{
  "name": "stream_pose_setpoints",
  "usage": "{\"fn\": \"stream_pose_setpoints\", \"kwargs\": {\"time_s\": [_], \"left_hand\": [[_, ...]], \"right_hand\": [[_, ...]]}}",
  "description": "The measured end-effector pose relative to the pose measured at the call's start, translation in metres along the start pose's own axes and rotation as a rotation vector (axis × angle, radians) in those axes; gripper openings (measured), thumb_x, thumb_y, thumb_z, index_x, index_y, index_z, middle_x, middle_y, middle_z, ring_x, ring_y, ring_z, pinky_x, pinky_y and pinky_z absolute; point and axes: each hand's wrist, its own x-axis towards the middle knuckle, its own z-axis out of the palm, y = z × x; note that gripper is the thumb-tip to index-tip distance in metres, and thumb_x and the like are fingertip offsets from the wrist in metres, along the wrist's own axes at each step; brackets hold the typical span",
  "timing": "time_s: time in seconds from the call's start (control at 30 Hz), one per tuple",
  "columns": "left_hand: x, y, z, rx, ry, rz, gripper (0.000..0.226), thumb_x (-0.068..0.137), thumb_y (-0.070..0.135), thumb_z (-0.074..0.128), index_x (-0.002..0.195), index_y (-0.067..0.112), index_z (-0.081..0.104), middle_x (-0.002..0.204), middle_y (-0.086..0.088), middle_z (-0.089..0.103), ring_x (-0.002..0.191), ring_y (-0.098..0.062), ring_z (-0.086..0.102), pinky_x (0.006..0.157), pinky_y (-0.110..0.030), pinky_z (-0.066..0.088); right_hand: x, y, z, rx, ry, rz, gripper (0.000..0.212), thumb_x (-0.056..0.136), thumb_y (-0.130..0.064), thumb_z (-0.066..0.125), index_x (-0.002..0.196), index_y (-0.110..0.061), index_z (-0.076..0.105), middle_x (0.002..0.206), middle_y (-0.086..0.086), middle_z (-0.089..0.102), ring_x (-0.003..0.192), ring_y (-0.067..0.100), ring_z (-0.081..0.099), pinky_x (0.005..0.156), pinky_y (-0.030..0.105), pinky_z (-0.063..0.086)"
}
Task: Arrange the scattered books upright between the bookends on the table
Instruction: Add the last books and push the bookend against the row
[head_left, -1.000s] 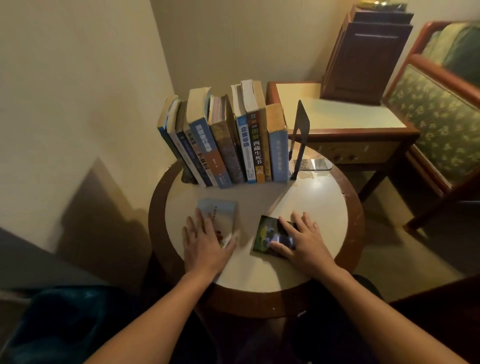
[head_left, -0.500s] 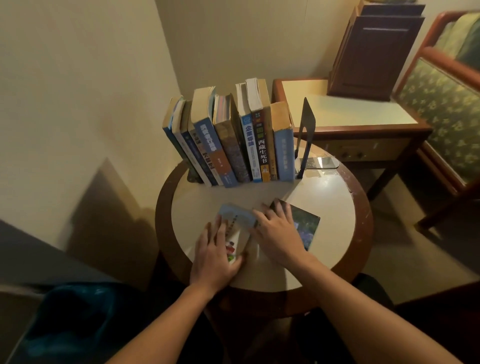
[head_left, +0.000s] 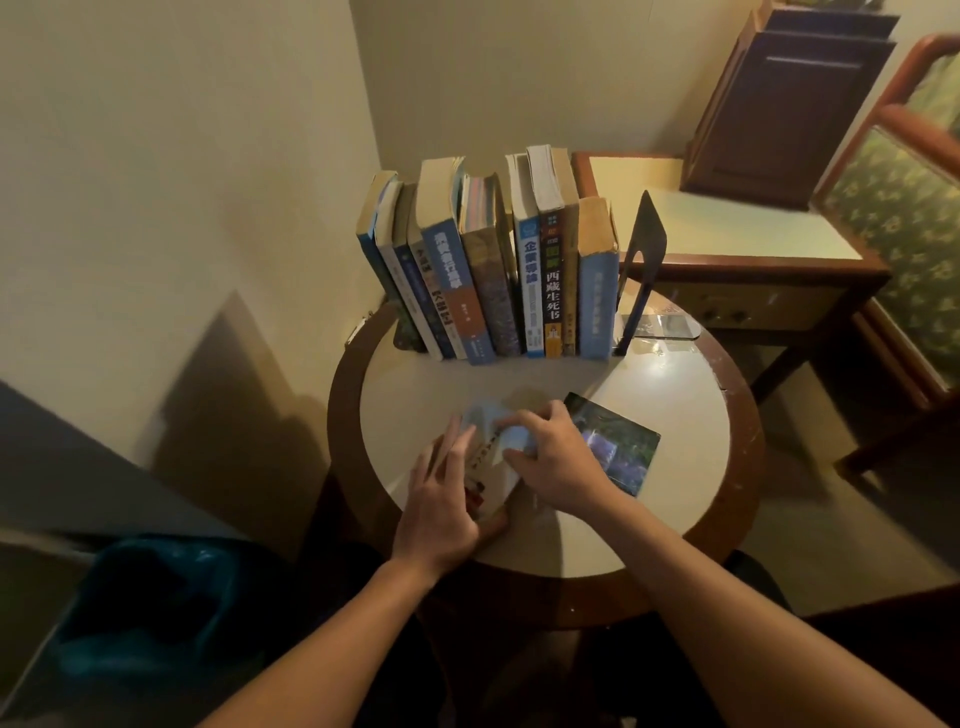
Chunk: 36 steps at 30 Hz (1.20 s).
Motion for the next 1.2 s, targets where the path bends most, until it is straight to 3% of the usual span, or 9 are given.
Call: {"fn": "stream_pose_setpoints", "kwargs": {"time_s": [0.1,0.3,0.43,0.5,0.57,0.67,0.77,0.97,1.2], "left_hand": [[-0.002,0.003,-0.003,-0.028,0.041,0.071,0.096,0.080,0.077,0.056,0.156,0.037,0.011,0.168,0.008,0.007,0.146,-0.030,0.026,0.110,-0.052,0.037],[0.007,0.007,0.001,0.086,-0.033,0.232,0.088,0.086,0.079,0.044,0.156,0.031,0.020,0.168,0.010,0.002,0.147,-0.034,0.025,0.108,-0.054,0.038],[0.022,0.007,0.002,0.231,-0.195,0.204,0.103,0.083,0.084,0.039,0.161,0.029,0.002,0.169,0.007,-0.006,0.154,-0.026,0.009,0.126,-0.050,0.011],[0.029,0.009,-0.001,0.298,-0.231,0.124,0.109,0.080,0.092,0.026,0.161,0.026,-0.003,0.169,0.006,-0.005,0.156,-0.018,-0.005,0.126,-0.047,-0.003],[0.037,0.011,-0.001,0.378,-0.266,0.036,0.107,0.078,0.093,0.009,0.160,0.028,-0.009,0.168,0.009,-0.014,0.153,-0.014,-0.018,0.123,-0.052,-0.012],[0.049,0.009,0.004,0.445,-0.232,-0.144,0.088,0.087,0.084,0.005,0.157,0.036,-0.017,0.163,0.012,-0.027,0.151,-0.017,-0.025,0.120,-0.060,-0.013],[0.060,0.006,0.007,0.464,-0.174,-0.256,0.091,0.085,0.085,0.004,0.156,0.033,-0.022,0.162,0.009,-0.030,0.151,-0.021,-0.026,0.118,-0.062,-0.013],[0.073,0.004,0.004,0.471,-0.147,-0.233,0.098,0.084,0.087,0.012,0.158,0.029,-0.018,0.164,0.004,-0.027,0.151,-0.024,-0.025,0.119,-0.062,-0.010],[0.087,-0.001,0.000,0.431,-0.138,-0.196,0.101,0.081,0.090,0.009,0.160,0.029,-0.009,0.167,0.002,-0.019,0.153,-0.026,-0.020,0.121,-0.061,-0.010]], "right_hand": [[-0.004,-0.003,-0.015,0.076,-0.030,0.006,0.027,0.091,-0.025,0.071,0.117,-0.033,0.068,0.105,-0.001,0.045,0.087,0.009,0.047,0.073,0.013,0.037],[-0.020,0.001,-0.037,0.232,-0.063,0.098,0.022,0.096,-0.012,0.065,0.112,-0.026,0.071,0.113,0.001,0.060,0.067,0.015,0.067,0.053,0.023,0.055],[-0.025,0.008,-0.056,0.239,0.047,0.148,0.019,0.098,-0.013,0.062,0.115,-0.020,0.066,0.119,0.006,0.054,0.090,0.023,0.068,0.055,0.025,0.059],[-0.027,0.015,-0.070,0.213,0.105,0.122,0.020,0.099,-0.013,0.060,0.117,-0.020,0.064,0.123,0.007,0.055,0.109,0.029,0.063,0.060,0.023,0.061],[-0.028,0.022,-0.086,0.128,0.189,0.038,0.025,0.098,-0.011,0.059,0.123,-0.016,0.064,0.122,0.009,0.058,0.114,0.032,0.061,0.069,0.033,0.064],[-0.029,0.032,-0.111,-0.060,0.337,-0.074,0.032,0.095,-0.008,0.063,0.127,-0.010,0.064,0.121,0.012,0.062,0.112,0.034,0.063,0.076,0.037,0.064],[-0.025,0.039,-0.133,-0.210,0.475,-0.096,0.035,0.093,-0.013,0.065,0.128,-0.010,0.064,0.121,0.015,0.064,0.109,0.031,0.062,0.078,0.034,0.061],[-0.004,0.039,-0.160,-0.390,0.707,-0.139,0.035,0.093,-0.006,0.062,0.127,0.000,0.063,0.114,0.020,0.062,0.104,0.043,0.065,0.076,0.047,0.062],[0.046,0.037,-0.156,-0.438,0.705,-0.152,0.033,0.095,-0.003,0.059,0.128,0.002,0.062,0.121,0.025,0.063,0.109,0.048,0.064,0.077,0.057,0.061]]}}
